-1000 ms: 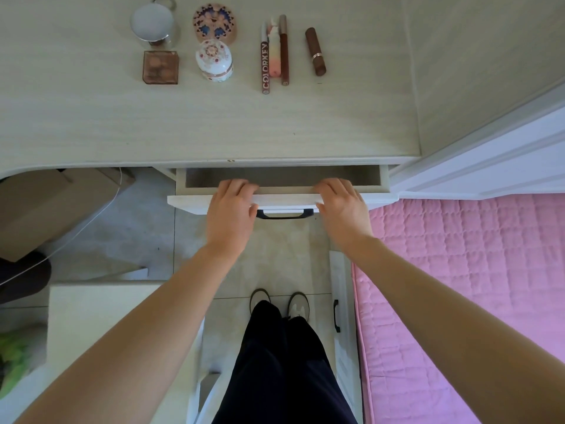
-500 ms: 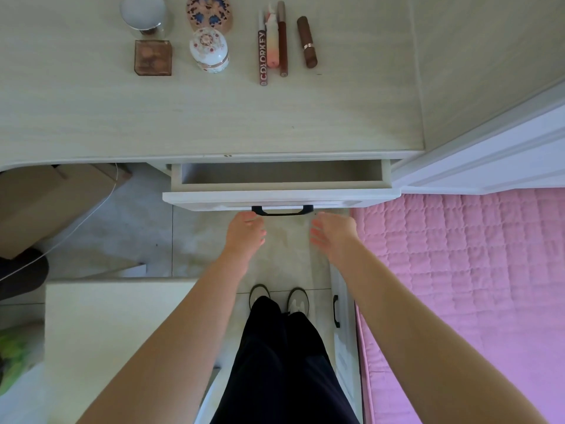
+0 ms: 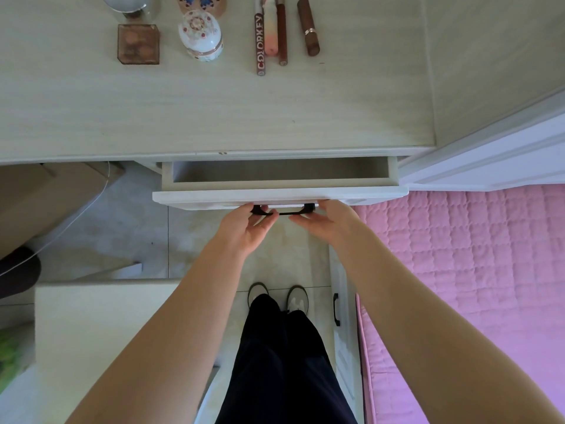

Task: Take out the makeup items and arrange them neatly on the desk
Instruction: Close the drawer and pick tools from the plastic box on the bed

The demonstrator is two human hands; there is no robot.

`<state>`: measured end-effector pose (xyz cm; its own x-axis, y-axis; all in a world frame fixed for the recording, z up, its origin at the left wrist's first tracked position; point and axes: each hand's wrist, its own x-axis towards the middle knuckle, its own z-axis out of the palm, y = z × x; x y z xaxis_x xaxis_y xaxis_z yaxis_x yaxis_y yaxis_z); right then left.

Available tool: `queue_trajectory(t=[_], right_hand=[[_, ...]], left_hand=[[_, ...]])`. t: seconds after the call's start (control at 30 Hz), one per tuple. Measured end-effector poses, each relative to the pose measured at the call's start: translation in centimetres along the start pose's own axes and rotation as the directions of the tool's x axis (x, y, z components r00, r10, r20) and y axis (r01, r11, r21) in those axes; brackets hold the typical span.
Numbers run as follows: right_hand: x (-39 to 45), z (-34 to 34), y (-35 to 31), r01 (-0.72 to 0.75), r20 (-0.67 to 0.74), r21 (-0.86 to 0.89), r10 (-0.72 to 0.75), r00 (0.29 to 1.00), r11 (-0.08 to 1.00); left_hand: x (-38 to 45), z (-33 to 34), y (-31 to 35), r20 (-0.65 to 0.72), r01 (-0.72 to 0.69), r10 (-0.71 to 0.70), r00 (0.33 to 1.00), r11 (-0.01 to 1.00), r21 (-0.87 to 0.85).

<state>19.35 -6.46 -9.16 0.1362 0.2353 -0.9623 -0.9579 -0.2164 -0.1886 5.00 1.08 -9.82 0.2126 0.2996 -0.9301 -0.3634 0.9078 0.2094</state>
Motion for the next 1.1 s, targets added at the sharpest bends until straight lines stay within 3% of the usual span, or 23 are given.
queue_trajectory(t=[0.17,0.43,0.63,1.1], right_hand=[[0.1,1.2,-0.9,-0.015,0.021,0.012,0.015,1.0,1.0],[-0.1,1.9,-1.7,-0.014,-0.065,0.069,0.019,0.998,0.998],[-0.8,1.8,-2.1,-0.029,0.007,0.013,0.029,1.0,0.999],[-0.3,1.3,-1.4,0.018,-0.017,-0.102,-0.019,1.0,0.995]], left_hand=[[0.3,1.3,0.9,-0.012,-0.009,0.009,1.0,1.0,0.001],[-0.1,2.1,1.5,-0.033,0.01,-0.009,0.999,0.999,0.032],[0.3,2.2,2.0,-0.052,0.006,-0.001,0.999,0.995,0.095],[1.0,2.1,0.6,-0.065,-0.068,0.077,0.995,0.99,0.126]])
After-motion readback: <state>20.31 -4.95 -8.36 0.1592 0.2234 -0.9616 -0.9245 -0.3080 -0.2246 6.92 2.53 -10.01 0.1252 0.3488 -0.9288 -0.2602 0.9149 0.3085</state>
